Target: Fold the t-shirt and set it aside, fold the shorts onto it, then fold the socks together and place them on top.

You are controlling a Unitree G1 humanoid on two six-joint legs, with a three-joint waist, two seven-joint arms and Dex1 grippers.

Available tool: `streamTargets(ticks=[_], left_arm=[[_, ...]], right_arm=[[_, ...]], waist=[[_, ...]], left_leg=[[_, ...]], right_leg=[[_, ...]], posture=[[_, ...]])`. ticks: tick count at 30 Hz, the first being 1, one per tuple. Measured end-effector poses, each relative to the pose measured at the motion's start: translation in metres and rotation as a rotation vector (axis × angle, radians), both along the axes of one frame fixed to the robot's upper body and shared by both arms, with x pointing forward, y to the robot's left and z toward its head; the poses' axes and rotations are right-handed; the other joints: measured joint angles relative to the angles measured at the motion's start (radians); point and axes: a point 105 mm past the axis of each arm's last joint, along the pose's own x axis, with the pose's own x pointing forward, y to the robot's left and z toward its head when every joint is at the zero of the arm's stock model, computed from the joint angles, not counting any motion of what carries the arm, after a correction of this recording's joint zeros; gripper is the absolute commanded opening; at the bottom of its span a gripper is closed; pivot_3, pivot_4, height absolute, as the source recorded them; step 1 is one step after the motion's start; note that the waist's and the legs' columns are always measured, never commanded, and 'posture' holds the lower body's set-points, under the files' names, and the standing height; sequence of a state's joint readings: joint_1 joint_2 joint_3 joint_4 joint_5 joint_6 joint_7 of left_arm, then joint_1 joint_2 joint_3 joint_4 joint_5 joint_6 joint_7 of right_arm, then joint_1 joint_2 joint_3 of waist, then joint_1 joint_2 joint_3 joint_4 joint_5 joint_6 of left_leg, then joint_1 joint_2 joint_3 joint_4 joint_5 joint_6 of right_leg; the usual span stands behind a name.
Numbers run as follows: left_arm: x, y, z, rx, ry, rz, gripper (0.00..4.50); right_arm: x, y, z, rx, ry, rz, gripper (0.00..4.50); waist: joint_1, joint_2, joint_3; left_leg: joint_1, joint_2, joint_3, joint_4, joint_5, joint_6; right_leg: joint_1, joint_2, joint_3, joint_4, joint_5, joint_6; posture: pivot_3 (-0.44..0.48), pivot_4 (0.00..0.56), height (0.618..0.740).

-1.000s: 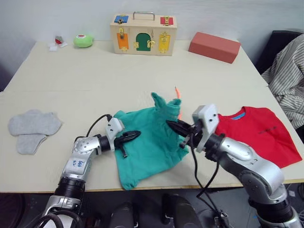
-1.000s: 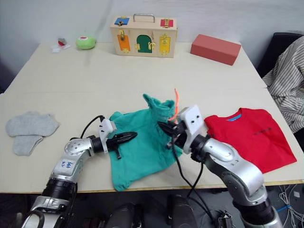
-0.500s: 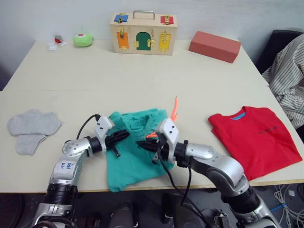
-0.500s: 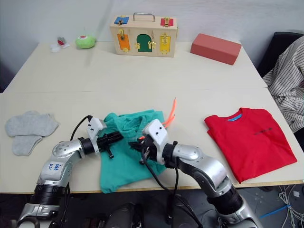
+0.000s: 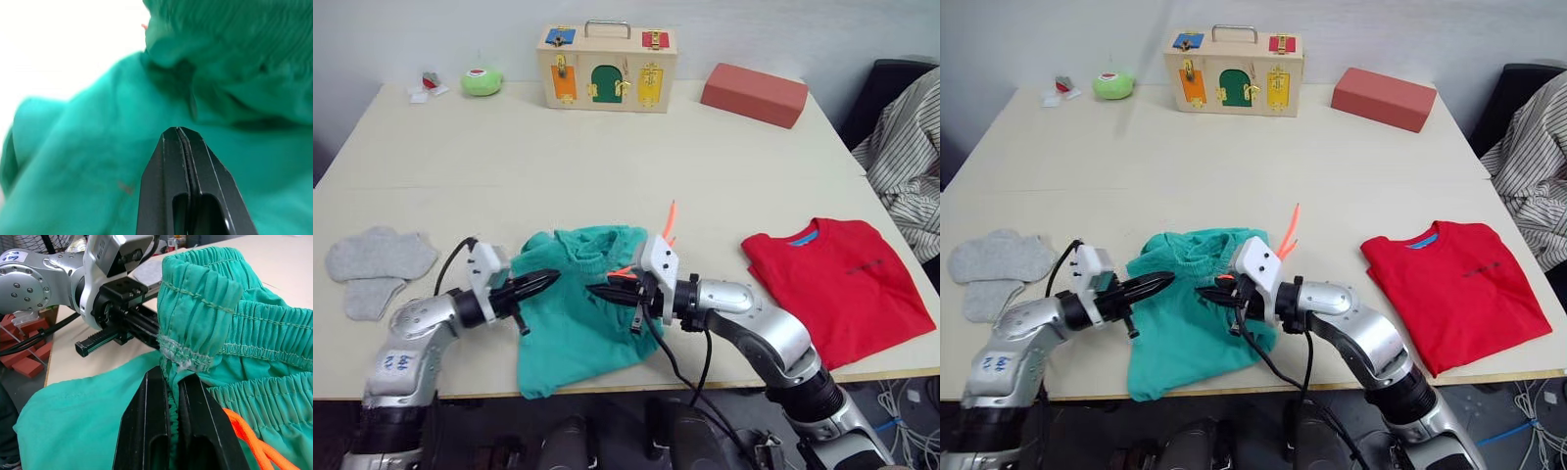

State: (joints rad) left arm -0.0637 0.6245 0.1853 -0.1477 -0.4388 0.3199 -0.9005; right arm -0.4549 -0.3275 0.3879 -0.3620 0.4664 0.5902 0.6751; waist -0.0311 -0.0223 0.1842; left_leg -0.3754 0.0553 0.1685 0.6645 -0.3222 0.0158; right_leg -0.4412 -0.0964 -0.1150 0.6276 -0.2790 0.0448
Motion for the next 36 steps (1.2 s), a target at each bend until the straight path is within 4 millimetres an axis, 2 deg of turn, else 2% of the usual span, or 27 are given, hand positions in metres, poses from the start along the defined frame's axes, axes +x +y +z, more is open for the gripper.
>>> streamTargets(ticks=[5, 9, 11, 15, 17, 20, 23, 27, 28, 29, 31, 32, 34, 36], left_arm=[[-0.007, 0.006, -0.024, 0.040, 0.079, 0.057, 0.00], [-0.006, 0.006, -0.029, 0.034, 0.070, 0.078, 0.00], [-0.005, 0.006, -0.031, 0.019, 0.062, 0.083, 0.00], [-0.004, 0.003, -0.032, -0.044, 0.045, 0.111, 0.00], [-0.006, 0.006, -0.032, -0.075, 0.041, 0.129, 0.00], [-0.012, 0.020, -0.033, -0.123, 0.051, 0.166, 0.00], [-0.024, 0.046, -0.032, -0.140, 0.075, 0.236, 0.00], [-0.046, 0.086, -0.021, -0.112, 0.118, 0.312, 0.00], [-0.051, 0.093, -0.015, -0.108, 0.115, 0.321, 0.00], [-0.054, 0.096, -0.009, -0.111, 0.109, 0.321, 0.00], [-0.058, 0.094, 0.007, -0.143, 0.096, 0.282, 0.00], [-0.056, 0.087, 0.020, -0.164, 0.081, 0.238, 0.00], [-0.048, 0.064, 0.047, -0.198, 0.025, 0.129, 0.00], [-0.038, 0.040, 0.063, -0.205, -0.015, 0.032, 0.00]], right_arm=[[-0.007, 0.017, -0.008, 0.005, 0.016, 0.071, 0.04], [-0.015, 0.025, -0.008, -0.016, -0.003, 0.170, 0.04], [-0.015, 0.030, -0.014, -0.027, 0.014, 0.199, 0.61], [-0.012, 0.039, -0.040, -0.063, 0.123, 0.215, 1.89], [-0.015, 0.039, -0.042, -0.067, 0.139, 0.245, 2.56], [-0.026, 0.031, -0.033, -0.041, 0.206, 0.328, 3.62], [-0.035, 0.009, -0.016, -0.016, 0.238, 0.407, 3.62], [-0.030, -0.031, 0.002, -0.008, 0.275, 0.404, 3.62], [-0.027, -0.040, 0.006, 0.002, 0.271, 0.388, 3.23], [-0.023, -0.045, 0.010, 0.016, 0.260, 0.368, 3.06], [-0.009, -0.051, 0.016, 0.067, 0.188, 0.285, 2.39], [0.002, -0.055, 0.015, 0.073, 0.115, 0.220, 2.00], [0.019, -0.057, 0.003, 0.016, -0.030, 0.131, 1.29], [0.025, -0.052, -0.013, -0.035, -0.115, 0.109, 0.55]], waist=[[0.001, 0.000, 0.000], [0.001, 0.000, 0.000], [0.001, 0.000, 0.000], [0.001, 0.000, 0.000], [0.000, 0.000, 0.000], [-0.007, 0.000, 0.000], [-0.009, 0.000, 0.000], [-0.002, 0.000, 0.000], [0.000, 0.000, 0.000], [0.001, 0.000, 0.000], [0.002, 0.000, 0.000], [0.005, 0.000, 0.000], [0.011, 0.000, 0.000], [0.006, 0.000, 0.000]], left_leg=[[0.000, 0.000, 0.000, 0.000, 0.000, 0.000], [0.000, 0.000, 0.001, 0.000, 0.000, 0.000], [0.001, 0.000, 0.001, 0.000, 0.000, 0.000], [0.001, 0.000, 0.001, 0.000, 0.000, 0.000], [0.001, 0.000, 0.001, 0.000, 0.000, 0.000], [0.001, 0.001, 0.001, 0.000, 0.000, 0.000], [0.001, 0.001, 0.000, 0.000, -0.001, -0.001], [0.000, 0.001, 0.000, 0.000, -0.004, 0.004], [0.000, 0.001, 0.000, 0.000, -0.005, 0.004], [0.000, 0.001, 0.000, 0.000, -0.007, 0.001], [0.000, 0.001, -0.001, 0.000, -0.007, -0.001], [0.000, 0.001, -0.001, 0.000, -0.007, -0.002], [0.000, 0.000, -0.001, 0.000, -0.003, -0.007], [0.001, -0.001, 0.001, 0.000, -0.003, -0.007]], right_leg=[[-0.001, 0.000, 0.000, 0.001, 0.000, -0.001], [-0.001, 0.000, 0.001, 0.001, 0.000, -0.001], [-0.001, 0.000, 0.001, 0.001, 0.000, -0.001], [-0.001, -0.001, 0.001, 0.002, 0.001, -0.002], [-0.001, -0.001, 0.001, 0.002, 0.001, -0.003], [-0.002, 0.000, 0.001, 0.002, 0.001, -0.003], [-0.002, 0.000, 0.001, 0.001, 0.000, -0.004], [-0.002, -0.001, 0.000, 0.000, 0.000, -0.004], [-0.002, -0.001, 0.000, 0.000, 0.000, -0.004], [-0.002, -0.001, 0.000, 0.000, 0.000, -0.005], [-0.002, -0.001, 0.000, 0.000, 0.000, -0.005], [-0.002, -0.001, -0.001, 0.000, 0.000, -0.005], [-0.001, -0.002, -0.001, 0.000, 0.000, -0.005], [0.000, -0.002, 0.000, 0.001, 0.001, -0.004]], posture=[[0.000, 0.150, 0.740], [0.000, 0.150, 0.740], [0.000, 0.150, 0.740], [0.000, 0.150, 0.740], [0.000, 0.150, 0.740], [0.000, 0.150, 0.740], [0.000, 0.150, 0.740], [0.000, 0.150, 0.740], [0.000, 0.150, 0.740], [0.000, 0.150, 0.740], [0.000, 0.150, 0.740], [0.000, 0.150, 0.740], [0.000, 0.150, 0.740], [0.000, 0.150, 0.740]])
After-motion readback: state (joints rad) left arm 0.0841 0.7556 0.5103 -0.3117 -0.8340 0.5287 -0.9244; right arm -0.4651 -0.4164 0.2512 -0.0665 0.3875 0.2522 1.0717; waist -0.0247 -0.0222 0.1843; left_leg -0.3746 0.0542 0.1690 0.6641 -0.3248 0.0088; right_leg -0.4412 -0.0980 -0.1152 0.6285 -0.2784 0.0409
